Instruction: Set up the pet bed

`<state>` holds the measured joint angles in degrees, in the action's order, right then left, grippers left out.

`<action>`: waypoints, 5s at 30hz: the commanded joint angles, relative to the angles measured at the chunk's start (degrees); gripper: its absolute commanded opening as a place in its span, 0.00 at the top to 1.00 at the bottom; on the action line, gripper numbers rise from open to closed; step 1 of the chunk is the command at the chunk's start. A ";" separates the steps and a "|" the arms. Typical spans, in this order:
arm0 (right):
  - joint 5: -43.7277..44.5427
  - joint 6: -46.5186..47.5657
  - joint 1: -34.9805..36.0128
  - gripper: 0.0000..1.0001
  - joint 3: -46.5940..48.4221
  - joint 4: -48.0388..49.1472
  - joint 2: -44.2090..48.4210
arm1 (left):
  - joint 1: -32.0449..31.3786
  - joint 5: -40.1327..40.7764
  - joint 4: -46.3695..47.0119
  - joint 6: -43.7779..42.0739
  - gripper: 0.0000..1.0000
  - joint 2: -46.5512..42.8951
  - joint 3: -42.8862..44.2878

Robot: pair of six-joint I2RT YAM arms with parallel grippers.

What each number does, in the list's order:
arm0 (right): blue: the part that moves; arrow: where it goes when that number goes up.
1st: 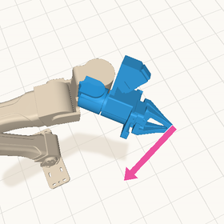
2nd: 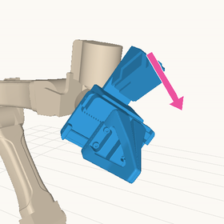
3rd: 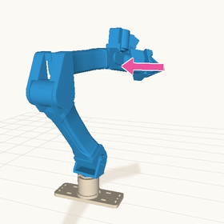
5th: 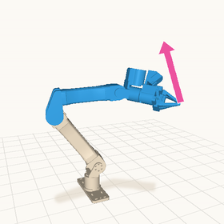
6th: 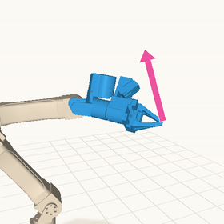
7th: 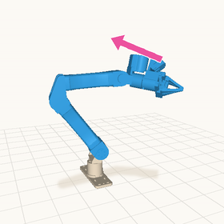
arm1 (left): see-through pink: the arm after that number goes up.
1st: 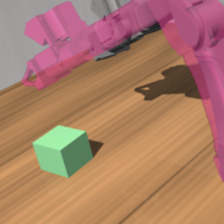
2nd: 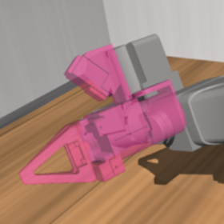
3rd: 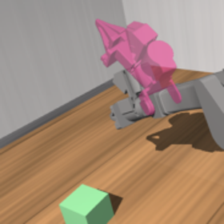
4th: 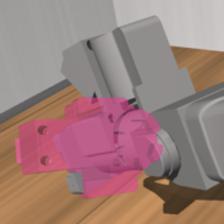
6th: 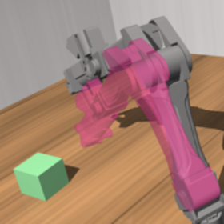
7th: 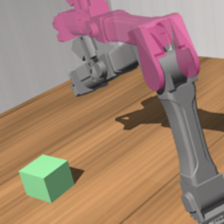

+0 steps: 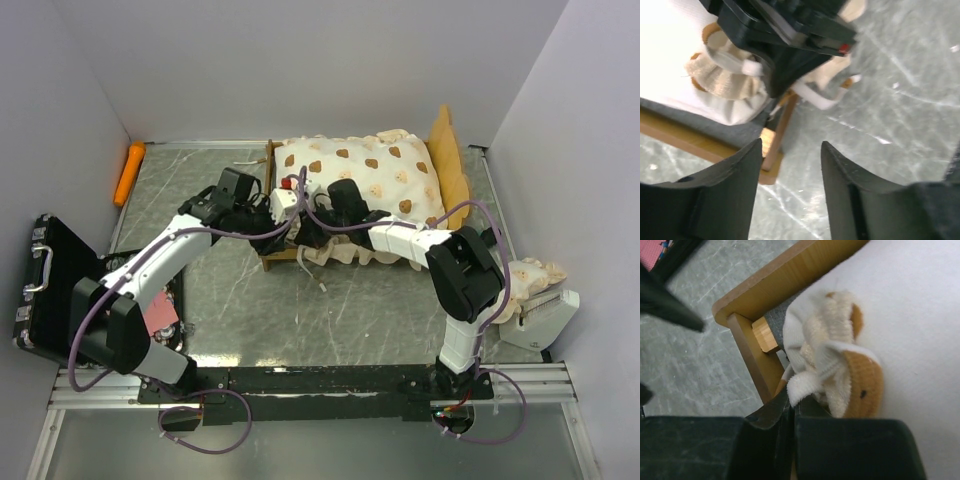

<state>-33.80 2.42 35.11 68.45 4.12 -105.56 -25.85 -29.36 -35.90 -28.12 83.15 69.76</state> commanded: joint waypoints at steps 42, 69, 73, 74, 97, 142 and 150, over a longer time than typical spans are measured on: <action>7.25 -2.15 3.90 0.45 -18.84 3.23 28.11 | 2.38 1.42 8.30 -17.93 0.42 7.29 -5.41; 20.80 -14.63 9.54 0.61 -40.06 51.25 10.72 | -0.17 -1.12 2.52 -27.77 0.43 17.22 -3.15; 20.97 -13.67 9.10 0.60 -40.58 49.59 12.13 | 0.18 -10.70 -9.61 -34.62 0.36 15.38 2.04; 20.97 -13.40 8.92 0.60 -40.76 49.15 12.57 | 0.01 -11.41 -10.32 -35.59 0.34 14.67 2.22; 19.92 -13.31 6.99 0.58 -41.46 47.30 13.71 | -1.84 -0.34 -5.85 -24.62 0.99 25.92 6.09; 35.54 -20.52 10.85 0.42 -49.55 90.01 13.62 | -7.73 -21.35 -10.15 4.48 0.99 12.39 17.52; 35.73 -16.57 10.85 0.60 -47.00 89.84 14.07 | -7.82 -21.70 -10.42 4.30 0.99 12.56 17.96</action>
<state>0.64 -16.56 45.78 18.00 73.80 -91.55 -33.47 -37.93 -49.30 -28.51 100.55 84.55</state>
